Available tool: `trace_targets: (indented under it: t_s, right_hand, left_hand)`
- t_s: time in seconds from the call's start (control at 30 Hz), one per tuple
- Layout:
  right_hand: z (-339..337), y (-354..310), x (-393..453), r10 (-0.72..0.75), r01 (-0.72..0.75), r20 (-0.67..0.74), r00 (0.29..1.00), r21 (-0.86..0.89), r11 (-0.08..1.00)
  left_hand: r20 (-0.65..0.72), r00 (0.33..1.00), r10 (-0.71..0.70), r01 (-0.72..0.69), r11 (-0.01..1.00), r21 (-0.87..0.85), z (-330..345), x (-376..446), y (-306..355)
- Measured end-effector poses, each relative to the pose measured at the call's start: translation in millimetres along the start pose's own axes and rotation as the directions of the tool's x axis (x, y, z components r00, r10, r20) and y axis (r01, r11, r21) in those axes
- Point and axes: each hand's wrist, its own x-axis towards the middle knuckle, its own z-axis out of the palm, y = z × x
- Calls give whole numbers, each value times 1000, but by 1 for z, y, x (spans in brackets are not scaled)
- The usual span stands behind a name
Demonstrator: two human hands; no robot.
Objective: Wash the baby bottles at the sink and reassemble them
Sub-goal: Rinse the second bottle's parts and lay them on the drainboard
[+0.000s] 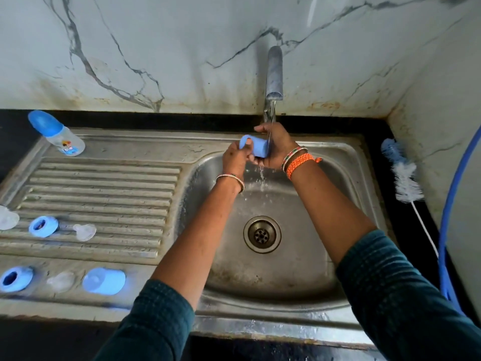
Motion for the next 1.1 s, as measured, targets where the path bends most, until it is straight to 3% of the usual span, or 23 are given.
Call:
trace_targets:
  t_s: [0.07, 0.1, 0.13, 0.2, 0.23, 0.27, 0.3, 0.33, 0.37, 0.4, 0.47, 0.5, 0.53, 0.6, 0.63, 0.7, 0.8, 0.9, 0.97, 1.03, 1.1]
  right_hand:
    - [10, 4, 2, -168, 156, -44, 985, -204, 967]
    - [14, 10, 3, -312, 263, -80, 947, -367, 892]
    - [14, 17, 5, -470, 339, -105, 876, -559, 756]
    - [9, 26, 2, -718, 293, -51, 694, -891, 346]
    - [7, 28, -2, -782, 234, -11, 624, -951, 201]
    - [2, 25, -5, -814, 212, -10, 581, -964, 163]
    - [-1, 19, -6, -807, 264, -99, 582, -916, 302]
    - [-4, 13, -9, -722, 323, -228, 653, -779, 538]
    - [-7, 6, -11, -551, 305, -276, 788, -602, 738]
    - [-10, 0, -17, -350, 220, -237, 906, -443, 869]
    - [-15, -4, -24, -152, 73, -133, 979, -467, 881]
    - [-13, -1, -24, -199, 85, -130, 971, -593, 801]
    - [-11, 3, -22, -357, 124, -148, 922, -763, 634]
    - [-3, 19, -20, -693, 111, 3, 721, -988, 112]
    - [1, 29, -20, -737, 109, 133, 663, -991, -81]
    - [-3, 43, -20, -725, 155, 267, 635, -963, -220]
    - [-14, 44, -17, -668, 276, 354, 654, -934, -225]
    - [-9, 31, -18, -647, 423, 313, 695, -906, 17]
    - [-11, 23, -21, -612, 476, 342, 713, -877, 63]
    - [-16, 27, -23, -669, 532, 383, 637, -847, 22]
    - [-23, 39, -19, -793, 520, 276, 544, -852, 61]
  left_hand:
    - [-115, 993, -2, 12, 996, 92, -4, 10, 0]
    - [-103, 994, -39, 49, 995, 93, -3, 13, 2]
    - [-71, 993, -95, 98, 994, 52, -2, 15, 4]
    - [-6, 980, -199, 198, 978, -67, 6, 10, 9]
    - [20, 979, -200, 201, 975, -95, 10, 5, 10]
    - [33, 989, -145, 148, 983, -106, 13, 2, 9]
    - [49, 998, -39, 44, 993, -108, 14, -3, 8]
    - [105, 991, 77, -64, 990, -126, 12, -8, 8]
    - [181, 968, 174, -151, 979, -136, 9, -12, 8]
    - [252, 933, 255, -226, 964, -139, 6, -13, 5]
    - [302, 891, 340, -342, 938, -49, 3, -12, 2]
    - [272, 893, 360, -375, 927, 6, 3, -10, 1]
    - [208, 916, 344, -357, 934, 28, 4, -7, 1]
    - [39, 985, 169, -166, 983, -75, 7, -1, 3]
    - [-26, 994, 111, -113, 986, -126, 6, 4, 2]
    - [-60, 993, 99, -105, 989, -102, 3, 9, 4]
    - [56, 987, 149, -144, 986, -89, 0, 3, 3]
    - [109, 970, 218, -187, 952, -242, -1, -3, 3]
    - [139, 960, 245, -187, 925, -332, -6, -5, 1]
    - [211, 954, 214, -105, 895, -433, -13, -9, -5]
    - [258, 956, 140, 37, 815, -578, -20, -12, -11]
